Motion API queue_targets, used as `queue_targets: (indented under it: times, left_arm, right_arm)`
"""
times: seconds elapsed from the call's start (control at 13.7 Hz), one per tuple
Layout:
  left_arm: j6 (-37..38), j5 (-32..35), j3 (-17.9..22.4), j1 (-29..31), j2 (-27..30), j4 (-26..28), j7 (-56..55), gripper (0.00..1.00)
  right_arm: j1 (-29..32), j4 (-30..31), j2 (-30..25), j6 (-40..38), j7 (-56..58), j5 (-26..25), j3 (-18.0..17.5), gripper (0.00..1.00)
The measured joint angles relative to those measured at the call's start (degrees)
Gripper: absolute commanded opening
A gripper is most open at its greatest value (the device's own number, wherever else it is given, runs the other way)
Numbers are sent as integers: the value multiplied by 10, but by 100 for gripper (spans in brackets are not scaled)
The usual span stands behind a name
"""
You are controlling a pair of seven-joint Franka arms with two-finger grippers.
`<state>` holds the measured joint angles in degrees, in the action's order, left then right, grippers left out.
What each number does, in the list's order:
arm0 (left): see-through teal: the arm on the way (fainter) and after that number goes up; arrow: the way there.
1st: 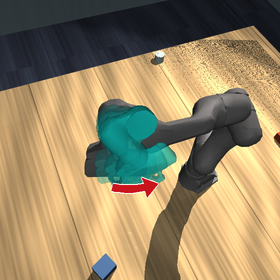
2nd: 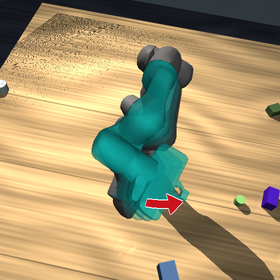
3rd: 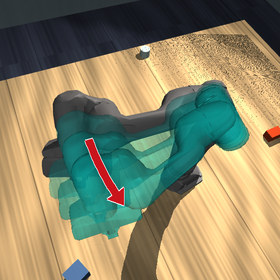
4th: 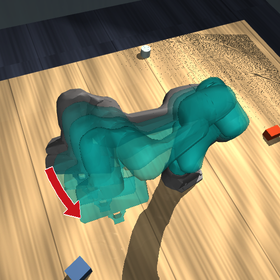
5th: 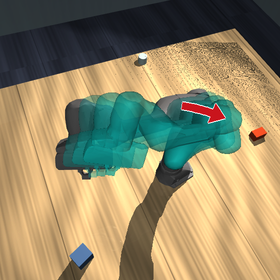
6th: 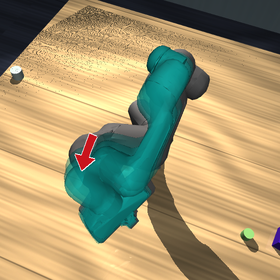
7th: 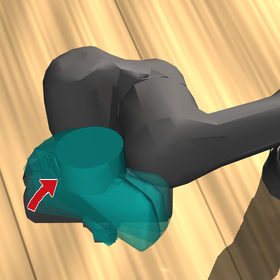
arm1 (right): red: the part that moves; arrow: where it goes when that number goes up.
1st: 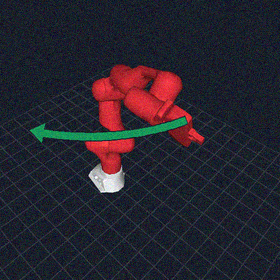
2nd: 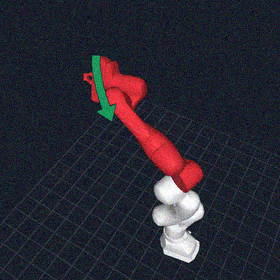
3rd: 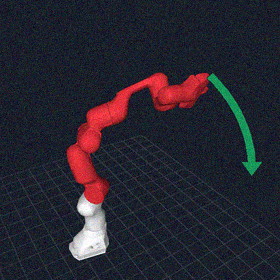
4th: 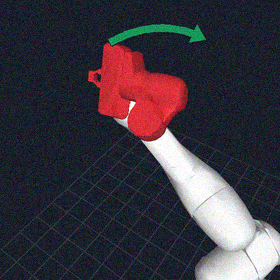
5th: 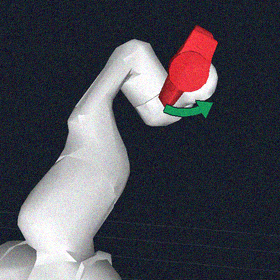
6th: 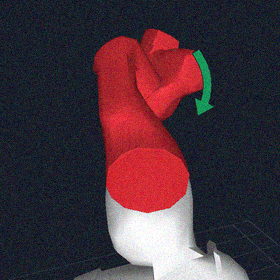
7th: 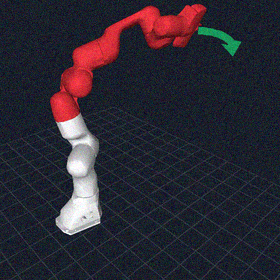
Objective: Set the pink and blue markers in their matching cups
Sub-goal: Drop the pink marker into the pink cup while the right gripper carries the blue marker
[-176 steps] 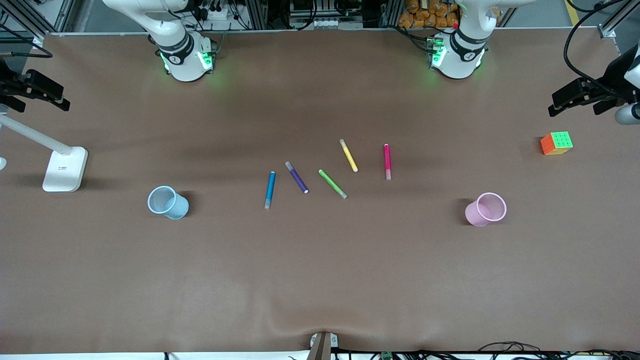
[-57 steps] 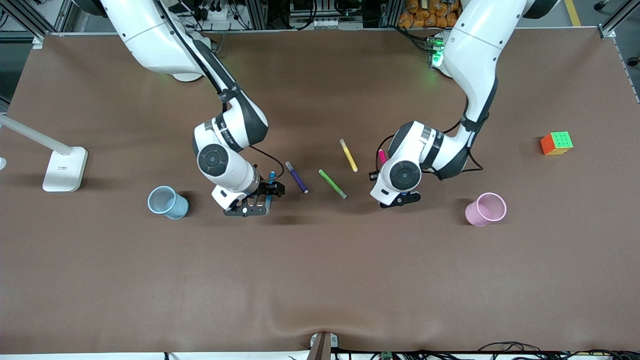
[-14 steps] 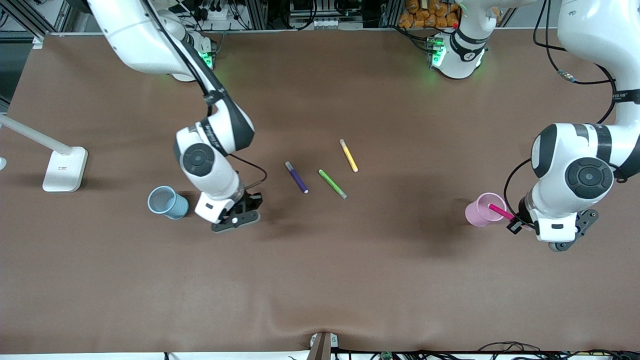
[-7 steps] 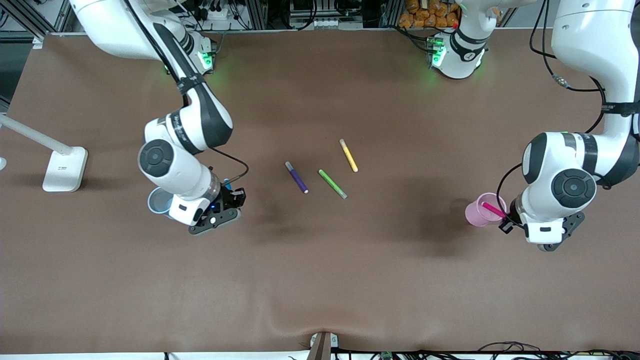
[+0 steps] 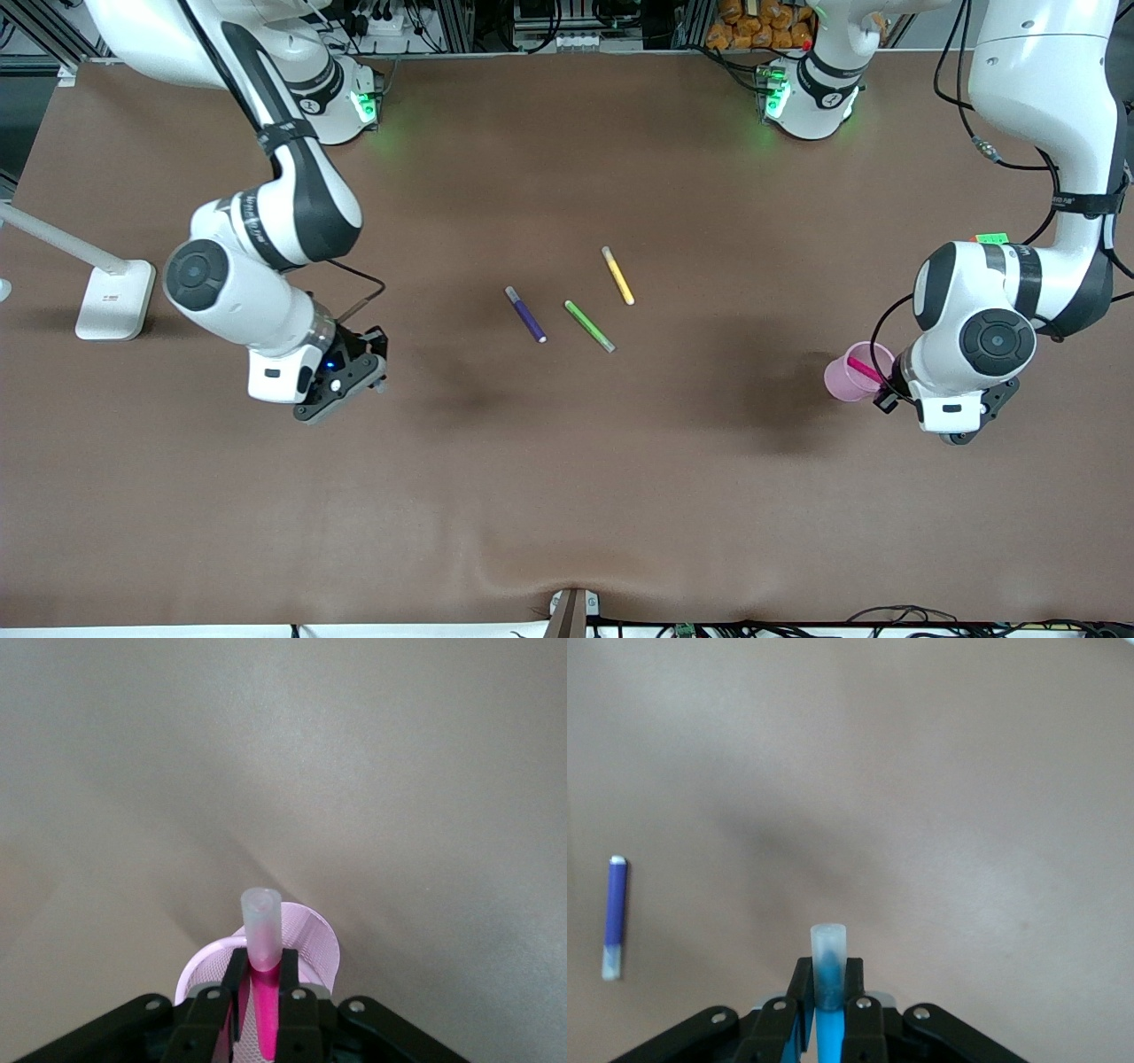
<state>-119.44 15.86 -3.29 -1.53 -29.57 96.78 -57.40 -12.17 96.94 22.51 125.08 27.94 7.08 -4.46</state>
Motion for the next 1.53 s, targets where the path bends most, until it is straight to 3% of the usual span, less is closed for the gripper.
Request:
queue_targets:
  times: [0.15, 0.22, 0.29, 1.02, 1.53]
  left_arm:
    - [0, 0, 0, 0, -2, 0, 0, 39]
    - [0, 0, 0, 0, -3, 0, 0, 79]
    - [0, 0, 0, 0, -4, 0, 0, 100]
    - [20, 1, -6, -11, 9, -28, 0, 100]
    - [59, -3, -26, -10, 42, -42, 10, 100]
  right_arm:
    - [11, 0, -6, -1, 70, 1, 0, 0]
    - [17, 1, -9, -2, 103, 3, 0, 0]
    - [23, 3, -12, -3, 132, 11, 0, 0]
    - [124, 41, -32, -45, 458, 205, 1, 0]
    - [179, 66, -32, -121, 677, 314, 1, 0]
